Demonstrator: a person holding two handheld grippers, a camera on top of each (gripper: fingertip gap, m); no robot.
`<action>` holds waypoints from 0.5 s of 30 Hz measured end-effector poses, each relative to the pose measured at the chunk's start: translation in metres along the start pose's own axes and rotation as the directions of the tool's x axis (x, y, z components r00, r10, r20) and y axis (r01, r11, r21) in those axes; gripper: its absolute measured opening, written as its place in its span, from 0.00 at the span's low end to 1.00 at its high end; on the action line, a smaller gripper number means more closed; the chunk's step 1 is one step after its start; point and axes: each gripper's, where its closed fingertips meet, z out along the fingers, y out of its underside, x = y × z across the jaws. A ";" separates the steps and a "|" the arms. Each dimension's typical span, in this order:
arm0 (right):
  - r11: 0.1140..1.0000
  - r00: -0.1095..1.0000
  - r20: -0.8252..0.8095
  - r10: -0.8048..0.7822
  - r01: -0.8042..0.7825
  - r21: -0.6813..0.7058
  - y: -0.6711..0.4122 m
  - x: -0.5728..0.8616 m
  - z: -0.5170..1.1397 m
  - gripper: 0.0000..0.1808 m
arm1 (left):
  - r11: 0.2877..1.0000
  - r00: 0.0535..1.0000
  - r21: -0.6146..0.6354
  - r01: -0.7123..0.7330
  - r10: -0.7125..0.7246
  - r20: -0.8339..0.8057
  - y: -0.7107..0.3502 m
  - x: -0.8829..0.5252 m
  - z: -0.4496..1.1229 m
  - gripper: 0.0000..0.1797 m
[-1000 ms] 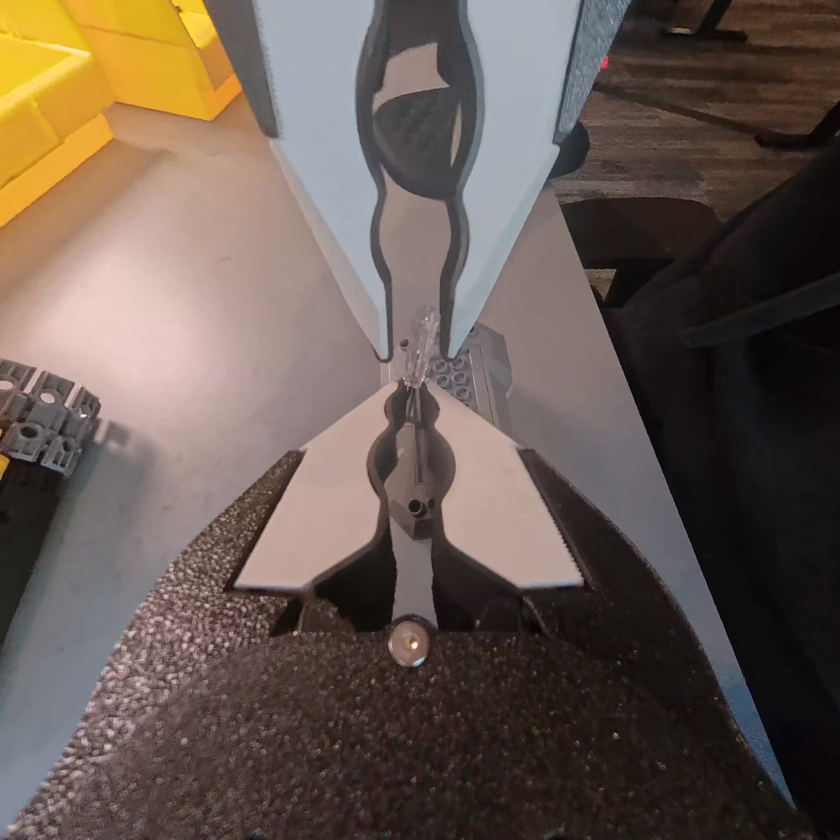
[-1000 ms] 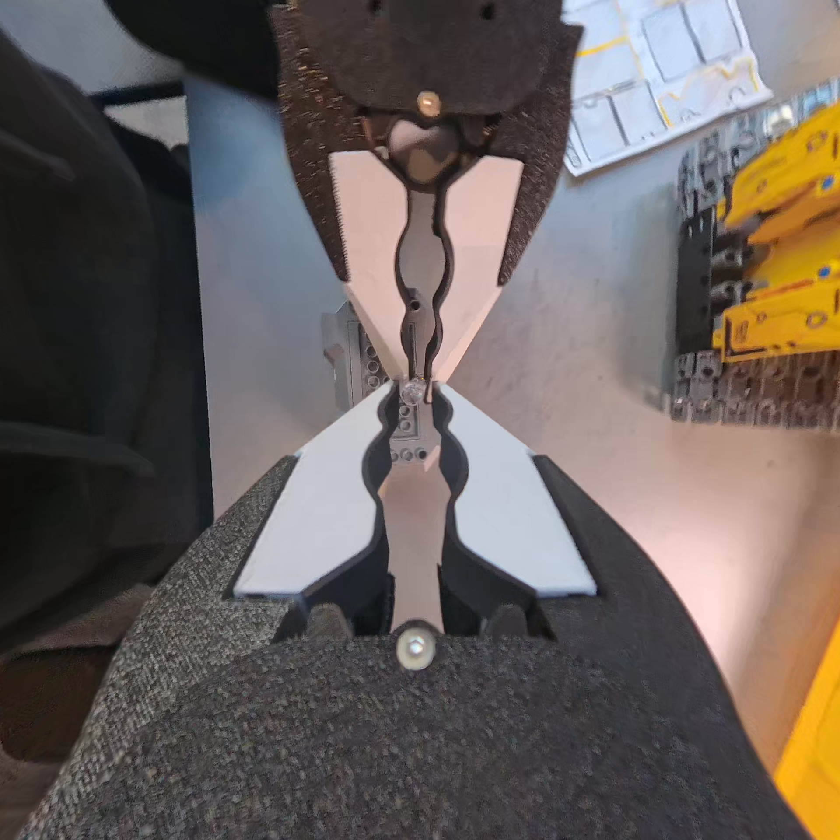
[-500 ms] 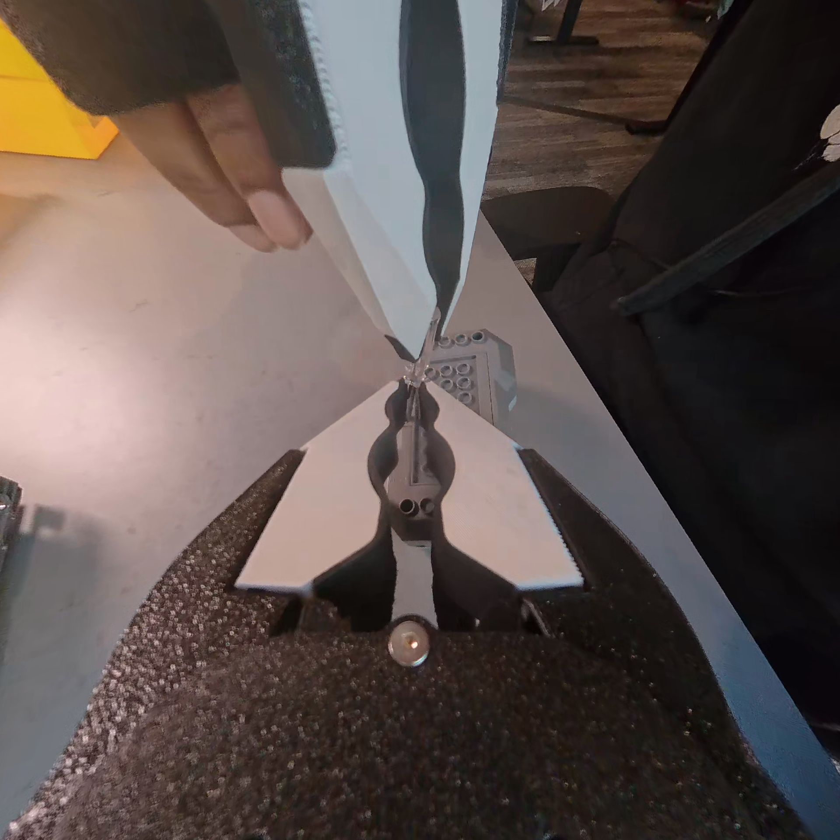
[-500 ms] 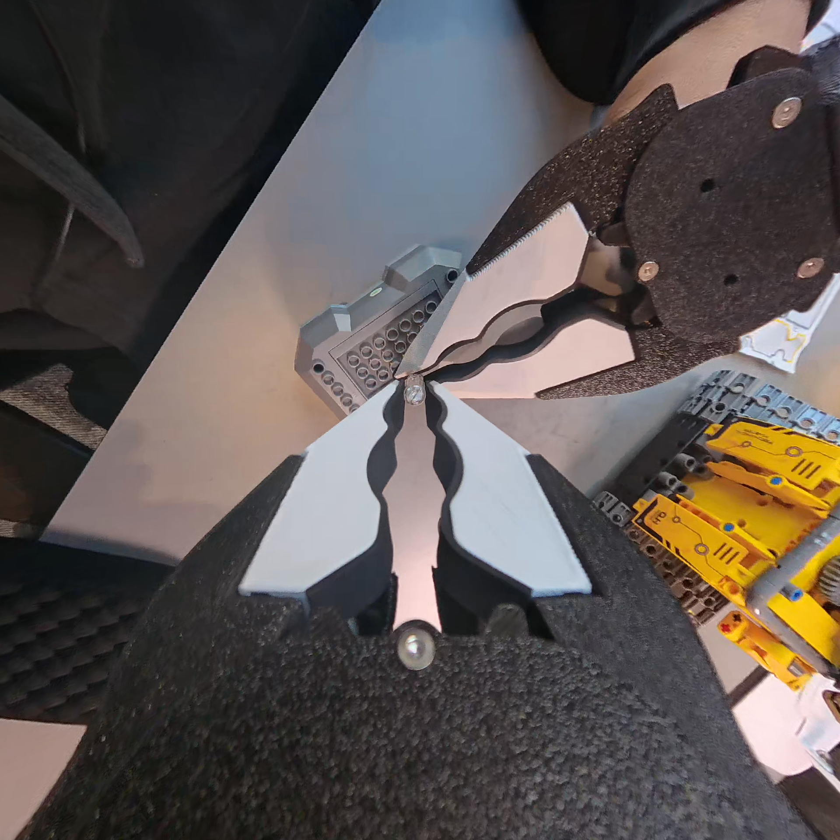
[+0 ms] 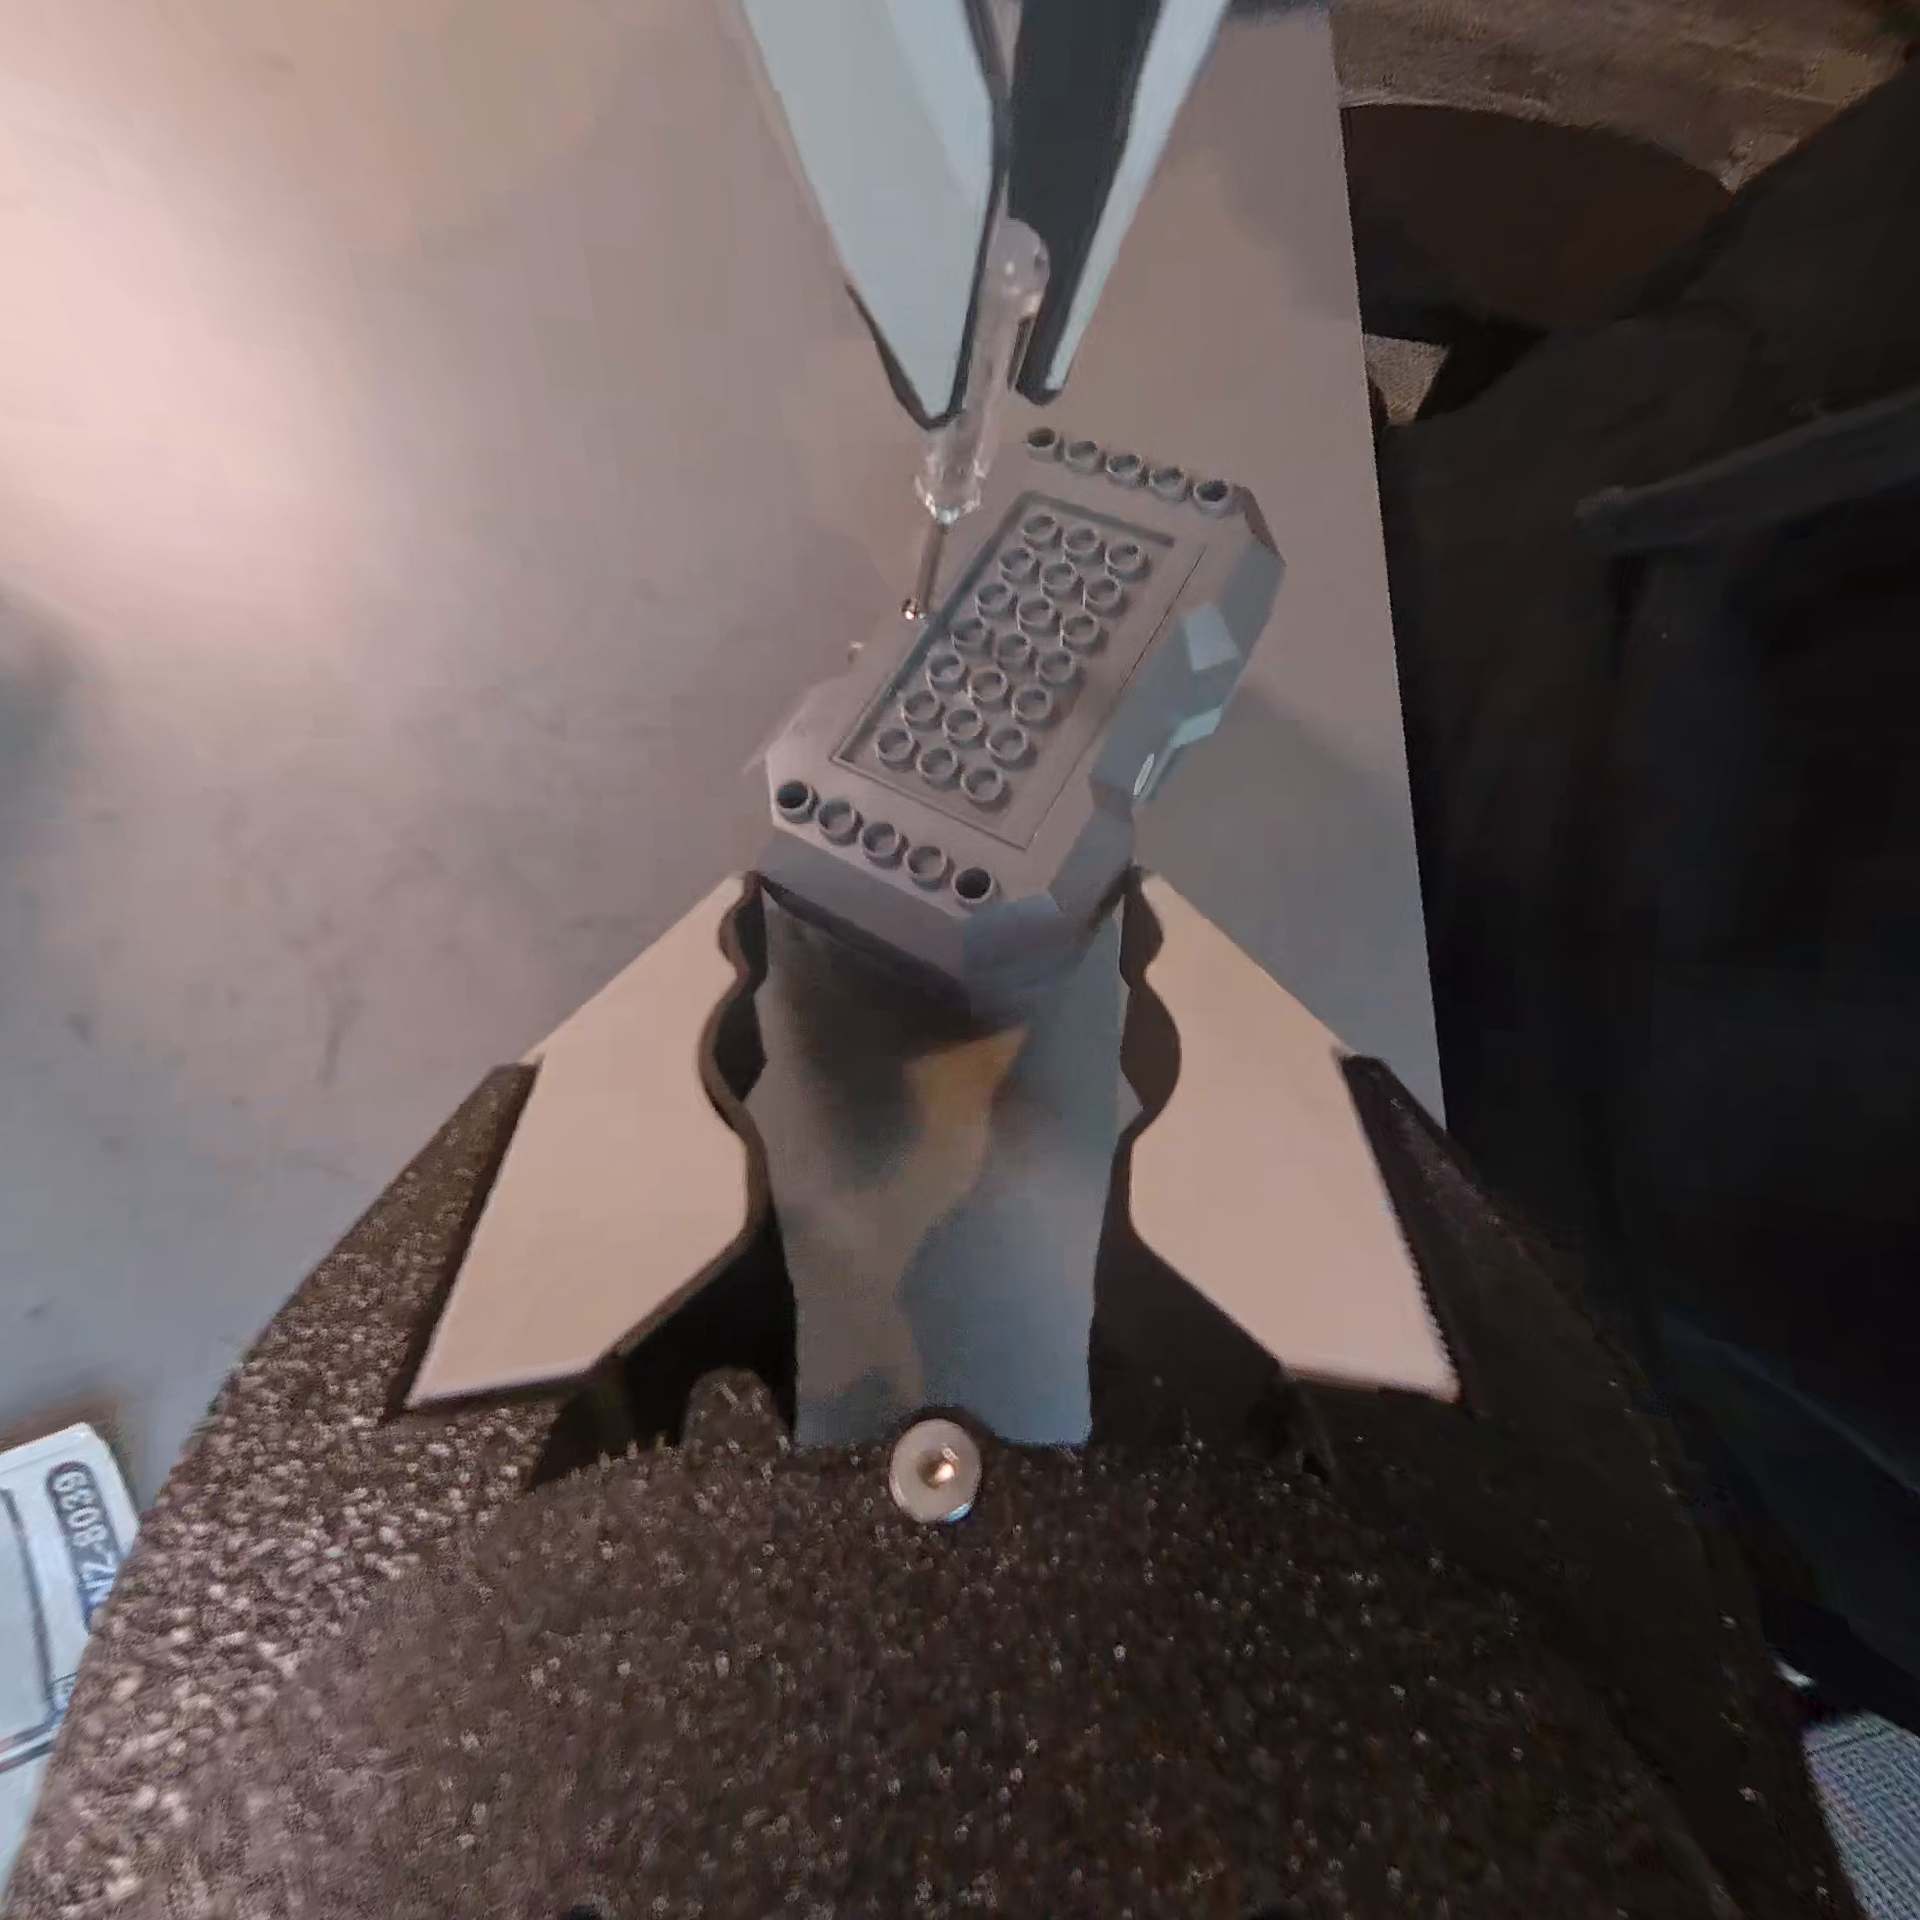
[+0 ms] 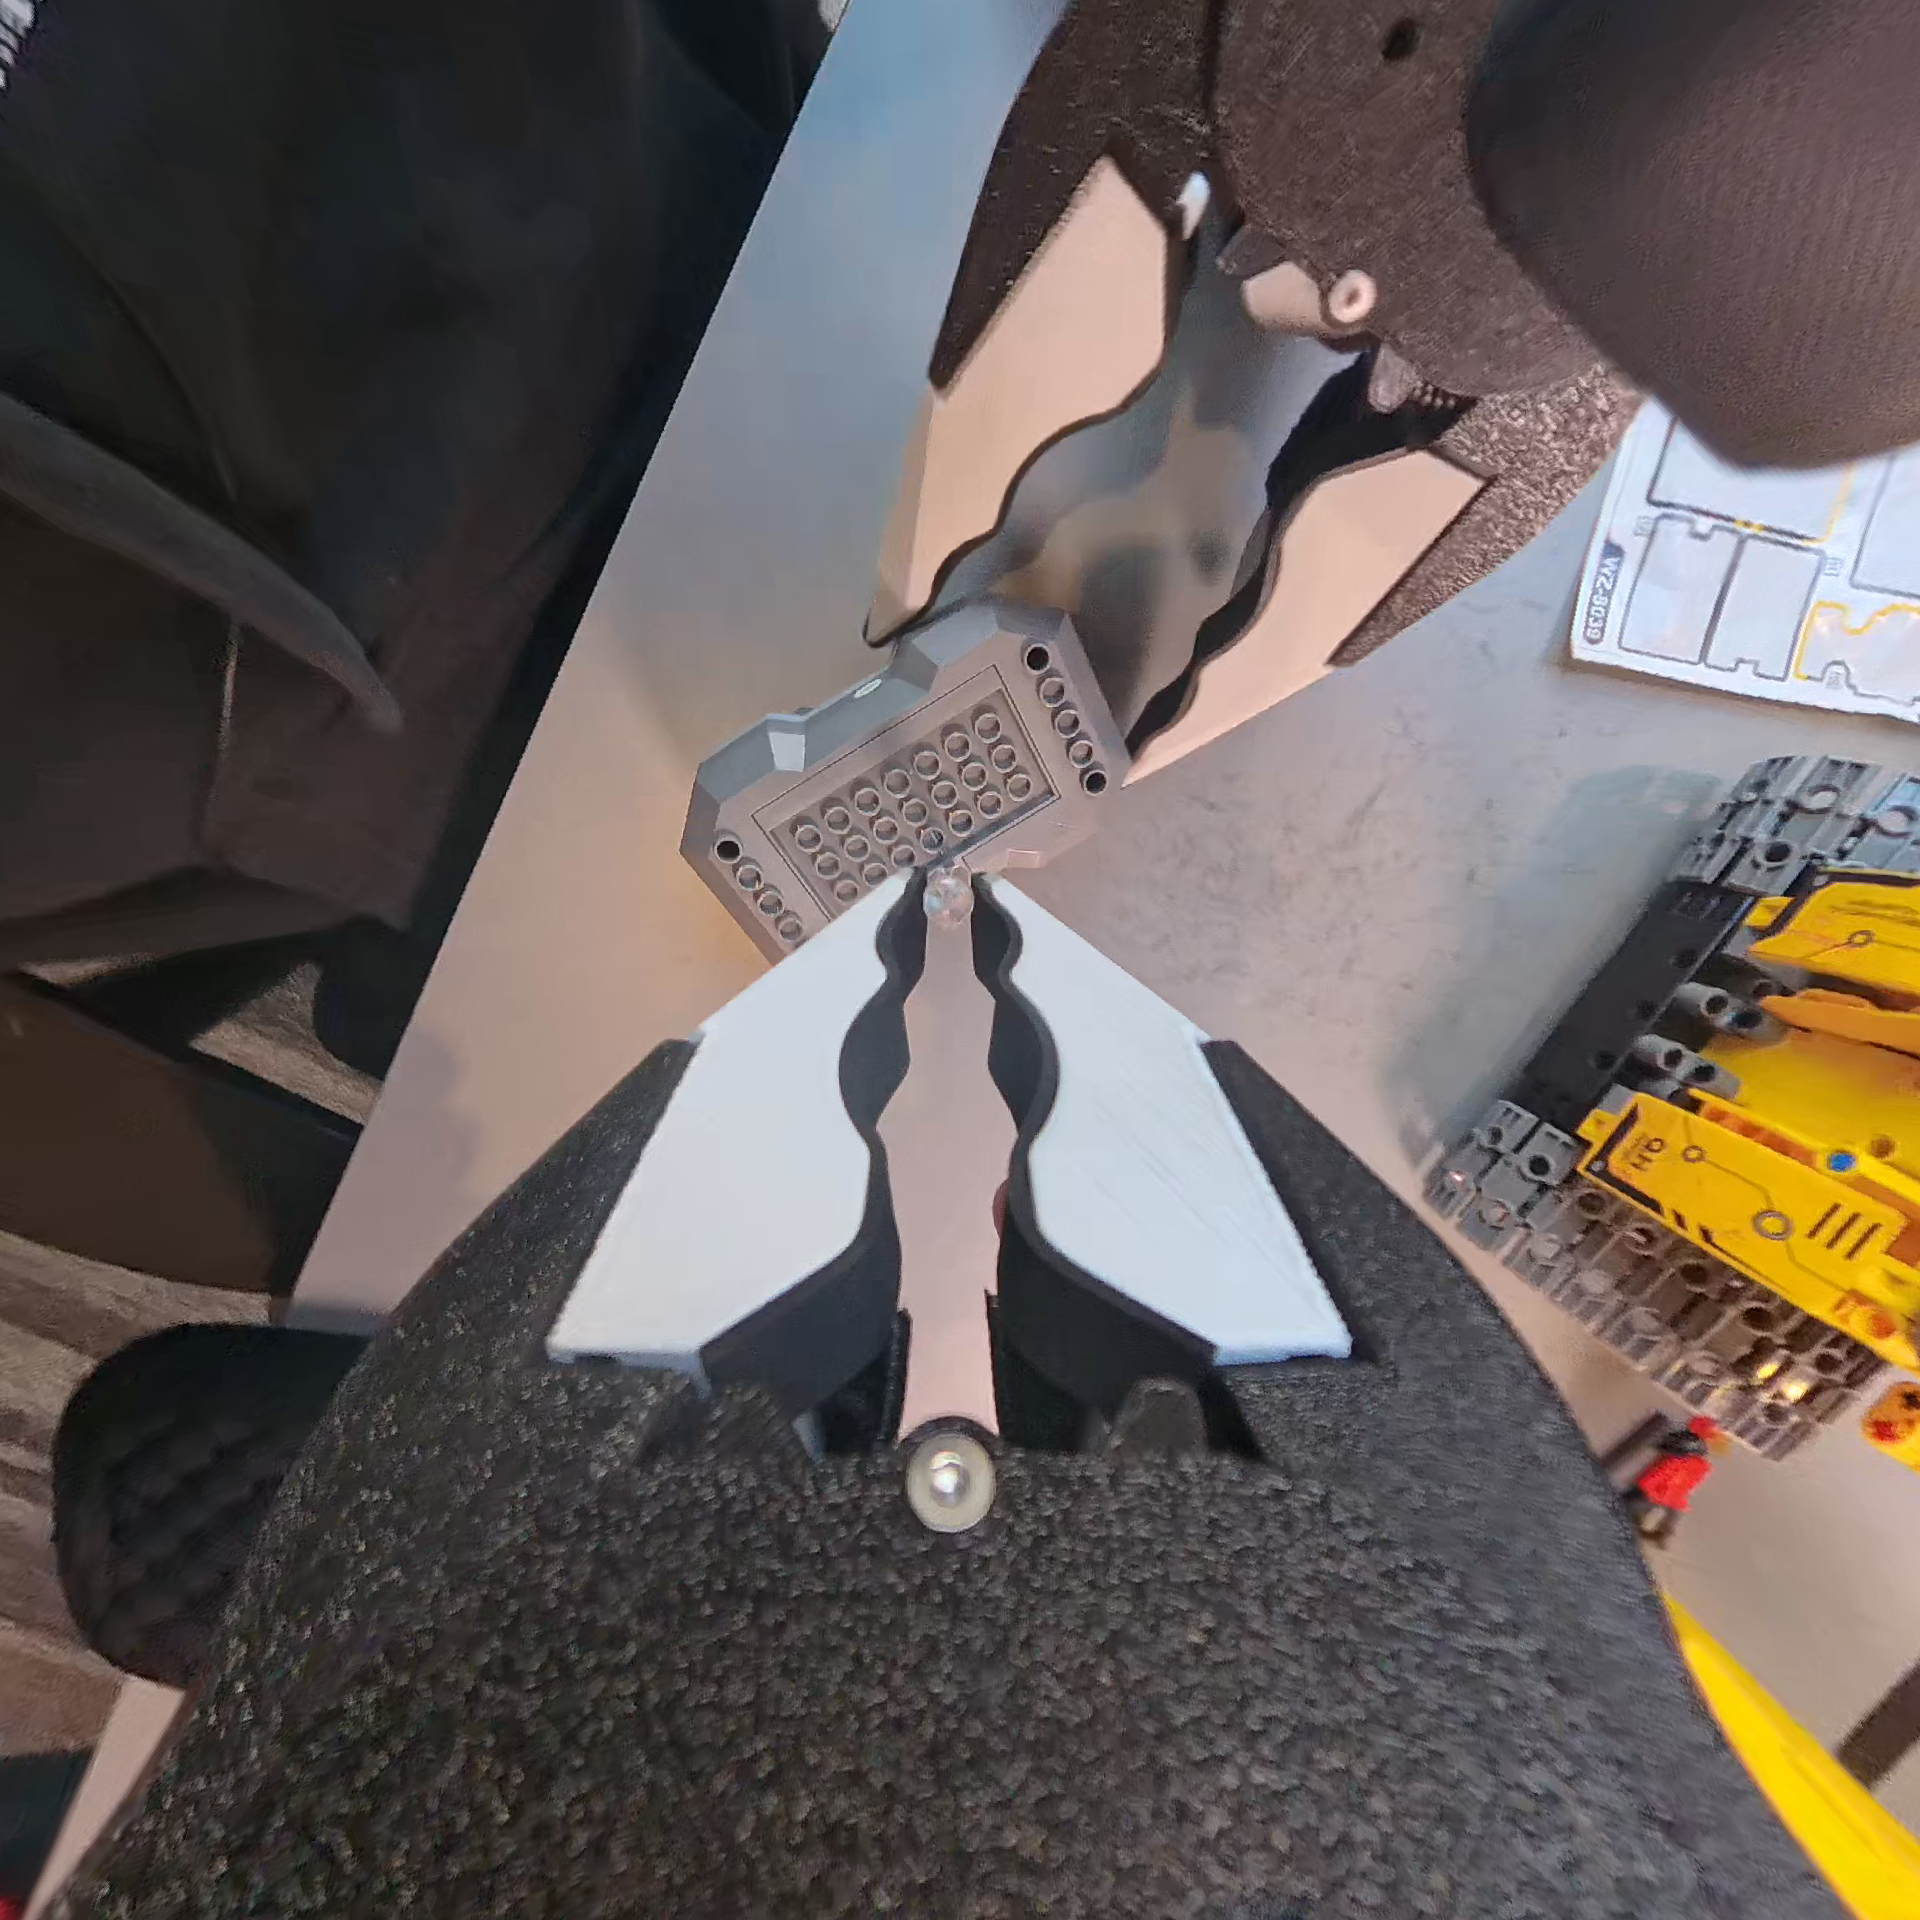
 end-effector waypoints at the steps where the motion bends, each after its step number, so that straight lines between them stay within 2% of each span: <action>1: 0.999 0.999 -0.005 0.034 -0.034 0.012 0.000 0.000 0.000 0.04 | 1.000 1.000 -0.004 -0.020 0.020 0.007 -0.001 0.000 0.000 0.38; 4: 0.977 0.979 -0.021 0.204 -0.202 0.061 0.001 -0.001 -0.001 0.04 | 0.999 0.999 0.005 -0.045 0.045 0.022 -0.001 0.002 0.002 0.37; 7: 0.893 0.900 -0.043 0.433 -0.423 0.154 0.004 0.001 -0.002 0.04 | 0.998 0.996 0.007 -0.066 0.066 0.055 -0.001 0.002 0.002 0.37; 9: 0.795 0.812 -0.035 0.583 -0.562 0.228 0.005 0.002 -0.003 0.04 | 0.996 0.992 -0.001 -0.092 0.092 0.088 -0.001 0.002 0.002 0.37; 13: 0.577 0.614 -0.009 0.789 -0.737 0.353 0.004 0.005 -0.004 0.04 | 0.991 0.978 -0.018 -0.129 0.130 0.160 -0.002 0.003 0.004 0.36; 14: 0.527 0.565 -0.012 0.825 -0.761 0.379 0.004 0.006 -0.004 0.04 | 0.990 0.974 -0.019 -0.136 0.138 0.182 -0.003 0.003 0.005 0.34; 15: 0.489 0.517 -0.039 0.855 -0.779 0.393 0.008 0.007 -0.002 0.04 | 0.988 0.962 -0.011 -0.154 0.152 0.229 -0.006 -0.001 0.003 0.22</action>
